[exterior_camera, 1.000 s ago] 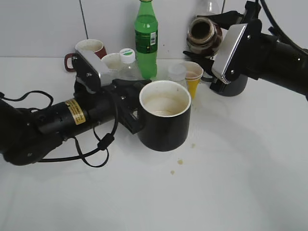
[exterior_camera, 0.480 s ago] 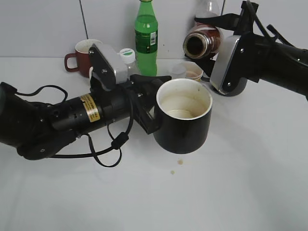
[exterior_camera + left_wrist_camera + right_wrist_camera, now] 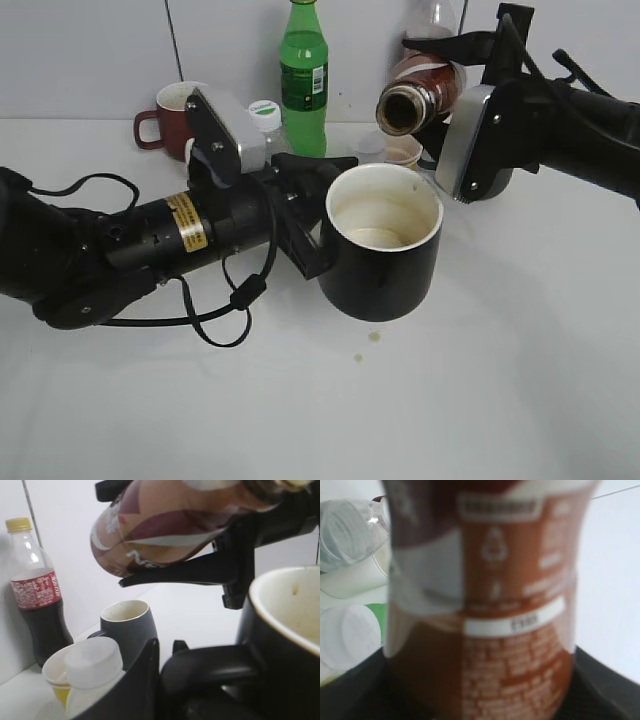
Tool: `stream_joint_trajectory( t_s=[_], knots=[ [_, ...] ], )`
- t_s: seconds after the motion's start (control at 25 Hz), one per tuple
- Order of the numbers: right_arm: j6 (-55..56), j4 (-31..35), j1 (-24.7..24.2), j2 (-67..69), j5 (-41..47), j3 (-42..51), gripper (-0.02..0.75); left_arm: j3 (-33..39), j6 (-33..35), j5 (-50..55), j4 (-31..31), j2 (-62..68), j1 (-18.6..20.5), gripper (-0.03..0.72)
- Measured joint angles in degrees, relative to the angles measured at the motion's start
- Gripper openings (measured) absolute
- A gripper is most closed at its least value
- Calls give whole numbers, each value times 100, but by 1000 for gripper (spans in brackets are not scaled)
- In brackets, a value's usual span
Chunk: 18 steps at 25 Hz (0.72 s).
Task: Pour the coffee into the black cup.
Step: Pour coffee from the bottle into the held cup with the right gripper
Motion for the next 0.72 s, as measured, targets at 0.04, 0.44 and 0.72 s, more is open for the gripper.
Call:
stream_joint_trajectory(
  t_s=[0.04, 0.44, 0.72],
  knots=[
    [-28, 6, 0, 0, 0, 0, 503, 0, 0, 28, 58, -1, 0, 45],
    [-486, 11, 0, 0, 0, 0, 503, 0, 0, 90, 117, -49, 0, 45],
    [-890, 52, 0, 0, 0, 0, 503, 0, 0, 90, 81, -76, 0, 45]
  ],
)
